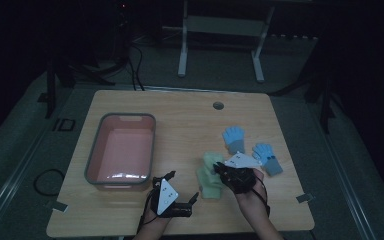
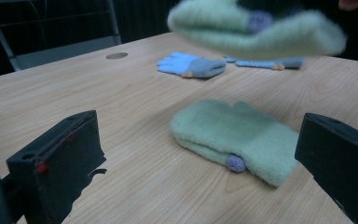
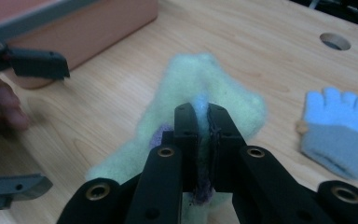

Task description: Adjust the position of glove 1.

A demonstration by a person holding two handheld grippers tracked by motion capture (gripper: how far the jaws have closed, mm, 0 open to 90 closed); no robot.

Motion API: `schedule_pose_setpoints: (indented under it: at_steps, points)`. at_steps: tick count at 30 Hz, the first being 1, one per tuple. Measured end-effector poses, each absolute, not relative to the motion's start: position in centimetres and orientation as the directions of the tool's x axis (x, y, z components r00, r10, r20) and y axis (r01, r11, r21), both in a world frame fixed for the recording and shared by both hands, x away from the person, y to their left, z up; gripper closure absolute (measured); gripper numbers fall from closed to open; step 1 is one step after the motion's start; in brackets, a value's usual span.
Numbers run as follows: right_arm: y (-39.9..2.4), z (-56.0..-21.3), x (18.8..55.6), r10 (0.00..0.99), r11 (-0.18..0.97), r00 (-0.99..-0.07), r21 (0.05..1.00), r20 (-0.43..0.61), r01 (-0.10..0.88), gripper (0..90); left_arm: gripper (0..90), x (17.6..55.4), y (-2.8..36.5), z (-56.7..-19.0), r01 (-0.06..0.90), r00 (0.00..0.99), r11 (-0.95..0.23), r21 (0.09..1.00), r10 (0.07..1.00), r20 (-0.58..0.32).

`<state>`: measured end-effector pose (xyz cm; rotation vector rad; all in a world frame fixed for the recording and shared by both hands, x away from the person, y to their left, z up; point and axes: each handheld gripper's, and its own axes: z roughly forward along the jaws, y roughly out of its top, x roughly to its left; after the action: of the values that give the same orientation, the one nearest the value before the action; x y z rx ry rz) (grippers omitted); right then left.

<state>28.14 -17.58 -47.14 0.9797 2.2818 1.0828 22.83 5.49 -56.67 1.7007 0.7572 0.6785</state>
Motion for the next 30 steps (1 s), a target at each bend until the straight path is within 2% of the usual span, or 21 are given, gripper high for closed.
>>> schedule_pose_setpoints:
  at_steps: [18, 30]
  points:
    - [-16.8, -51.3, 28.2, 0.733, 0.518, -0.674, 0.718, -0.092, 0.465, 83.9, 0.8, 22.8, 5.4, -56.7, 0.142, 0.631, -0.200, 0.969, 0.773, 0.067]
    - [-16.5, -52.5, 28.5, 0.716, 0.539, -0.694, 0.694, -0.079, 0.477, 83.1, 0.8, 22.8, 5.4, -56.7, 0.142, 0.632, -0.200, 0.969, 0.772, 0.067]
